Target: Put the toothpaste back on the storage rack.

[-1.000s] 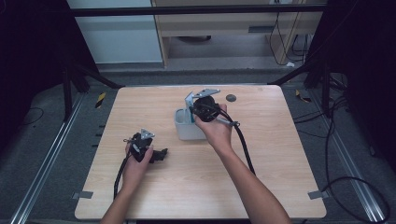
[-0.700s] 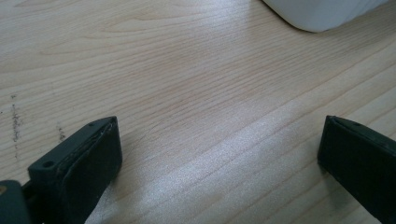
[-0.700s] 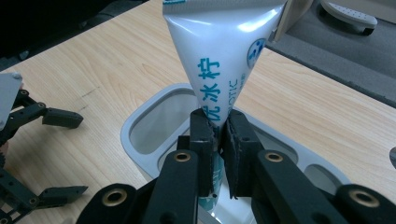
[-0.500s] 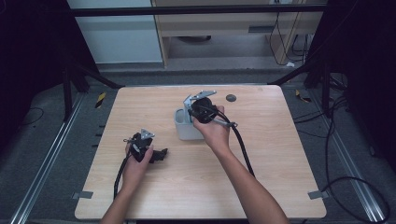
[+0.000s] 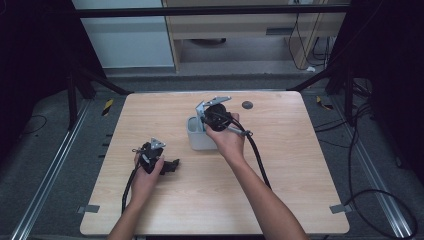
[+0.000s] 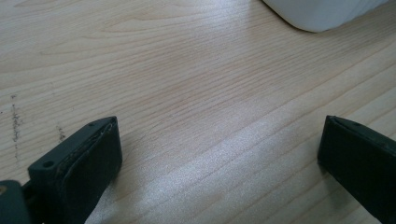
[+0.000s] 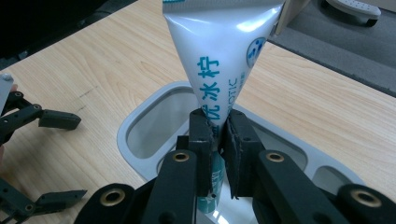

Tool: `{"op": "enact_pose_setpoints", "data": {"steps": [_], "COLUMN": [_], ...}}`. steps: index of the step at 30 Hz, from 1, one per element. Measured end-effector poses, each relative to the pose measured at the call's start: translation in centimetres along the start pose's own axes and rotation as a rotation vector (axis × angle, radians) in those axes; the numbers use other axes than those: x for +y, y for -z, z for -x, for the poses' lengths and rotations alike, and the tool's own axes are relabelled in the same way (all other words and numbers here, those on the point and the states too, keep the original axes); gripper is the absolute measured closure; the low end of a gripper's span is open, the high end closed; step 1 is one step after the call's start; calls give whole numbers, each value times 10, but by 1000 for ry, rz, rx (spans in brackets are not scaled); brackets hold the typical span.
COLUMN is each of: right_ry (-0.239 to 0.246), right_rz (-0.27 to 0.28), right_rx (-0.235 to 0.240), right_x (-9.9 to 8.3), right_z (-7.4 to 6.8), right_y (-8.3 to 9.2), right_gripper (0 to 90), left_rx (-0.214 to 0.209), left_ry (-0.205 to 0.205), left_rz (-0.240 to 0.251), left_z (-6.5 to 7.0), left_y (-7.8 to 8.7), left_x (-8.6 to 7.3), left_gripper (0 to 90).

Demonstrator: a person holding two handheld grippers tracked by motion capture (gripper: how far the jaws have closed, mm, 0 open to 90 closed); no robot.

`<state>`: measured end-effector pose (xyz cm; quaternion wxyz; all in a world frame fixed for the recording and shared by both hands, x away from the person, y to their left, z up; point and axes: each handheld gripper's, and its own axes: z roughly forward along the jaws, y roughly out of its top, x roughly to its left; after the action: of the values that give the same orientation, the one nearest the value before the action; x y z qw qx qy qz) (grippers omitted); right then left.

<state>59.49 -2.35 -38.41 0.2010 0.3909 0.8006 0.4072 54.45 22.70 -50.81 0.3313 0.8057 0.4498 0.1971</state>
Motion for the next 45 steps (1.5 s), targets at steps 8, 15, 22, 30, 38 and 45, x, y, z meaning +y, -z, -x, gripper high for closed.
{"op": "enact_pose_setpoints", "data": {"steps": [8, 15, 22, 30, 38, 45], "right_ry": [-13, -30, -30, -20, -12, 1], "right_rz": [5, 13, 17, 16, 21, 24], "right_rx": [2, 7, 16, 19, 17, 21], "right_x": [2, 3, 3, 3, 3, 4], "right_z": [0, 4, 3, 1, 1, -1], "right_y": [-3, -4, -2, -1, 4, 9], "right_gripper": [808, 800, 794, 792, 789, 787], "left_rx": [0, 0, 0, 0, 0, 0], "left_ry": [0, 0, 0, 0, 0, 0], "left_rz": [0, 0, 0, 0, 0, 0], "left_z": [0, 0, 0, 0, 0, 0], "left_y": [0, 0, 0, 0, 0, 0], "left_x": [0, 0, 0, 0, 0, 0], "left_gripper": [0, 0, 0, 0, 0, 0]}}
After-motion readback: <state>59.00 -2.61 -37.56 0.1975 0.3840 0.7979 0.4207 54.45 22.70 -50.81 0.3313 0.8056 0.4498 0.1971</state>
